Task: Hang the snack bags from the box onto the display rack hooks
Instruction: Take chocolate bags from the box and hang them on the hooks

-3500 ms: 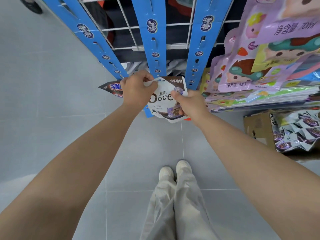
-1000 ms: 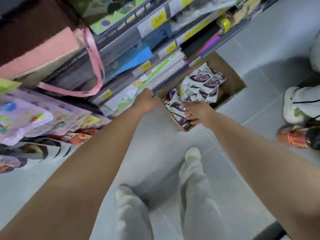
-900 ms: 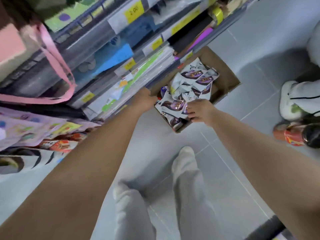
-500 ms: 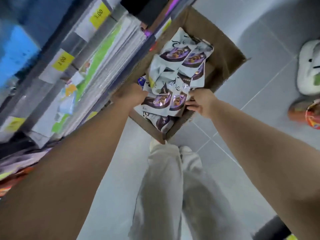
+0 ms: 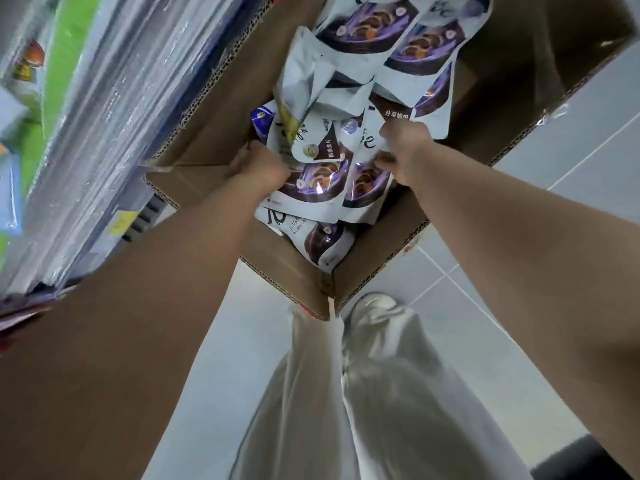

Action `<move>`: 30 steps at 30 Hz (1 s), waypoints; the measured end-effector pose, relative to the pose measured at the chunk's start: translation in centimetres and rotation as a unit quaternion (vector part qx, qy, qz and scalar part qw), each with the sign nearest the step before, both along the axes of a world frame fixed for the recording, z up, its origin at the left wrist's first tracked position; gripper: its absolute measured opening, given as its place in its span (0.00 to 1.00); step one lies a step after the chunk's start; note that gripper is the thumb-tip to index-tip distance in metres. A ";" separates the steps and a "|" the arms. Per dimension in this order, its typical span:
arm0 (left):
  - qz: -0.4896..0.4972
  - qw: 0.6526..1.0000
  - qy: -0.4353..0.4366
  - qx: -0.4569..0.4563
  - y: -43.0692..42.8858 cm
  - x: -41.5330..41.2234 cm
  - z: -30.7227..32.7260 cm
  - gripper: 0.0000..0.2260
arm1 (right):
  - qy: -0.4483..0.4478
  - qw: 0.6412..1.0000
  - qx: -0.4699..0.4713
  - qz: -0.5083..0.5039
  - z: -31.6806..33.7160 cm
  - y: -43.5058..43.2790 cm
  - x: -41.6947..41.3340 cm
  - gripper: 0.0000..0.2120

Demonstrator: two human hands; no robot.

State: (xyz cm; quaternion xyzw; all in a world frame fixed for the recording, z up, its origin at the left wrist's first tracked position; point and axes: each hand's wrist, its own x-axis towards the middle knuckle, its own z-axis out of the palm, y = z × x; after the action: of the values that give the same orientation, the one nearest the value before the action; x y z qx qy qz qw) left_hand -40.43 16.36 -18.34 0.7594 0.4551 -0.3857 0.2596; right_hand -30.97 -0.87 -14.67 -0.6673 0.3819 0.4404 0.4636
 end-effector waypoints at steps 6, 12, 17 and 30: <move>0.015 0.993 -0.118 0.008 0.0 -0.8 -0.1 0.34 | 0.017 0.998 -0.056 -0.003 -2.4 -0.4 -0.2 0.14; 0.048 0.981 -0.087 -0.165 -1.4 -0.6 1.4 0.06 | 0.055 0.998 -0.030 -0.005 -1.5 -1.0 -0.1 0.09; 0.120 0.967 -0.116 -0.194 -2.3 -0.8 4.5 0.09 | 0.052 0.999 -0.001 -0.004 0.6 -1.6 -0.8 0.09; 0.276 0.902 -0.215 -0.252 -1.0 -6.6 29.5 0.08 | -0.052 0.998 0.011 -0.022 24.9 0.0 -3.1 0.16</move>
State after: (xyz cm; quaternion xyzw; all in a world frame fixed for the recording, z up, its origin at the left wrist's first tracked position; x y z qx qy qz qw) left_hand -46.99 15.39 11.14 0.5772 0.4670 -0.2280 0.6299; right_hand -34.02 -0.87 10.23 -0.6754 0.3672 0.3993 0.4996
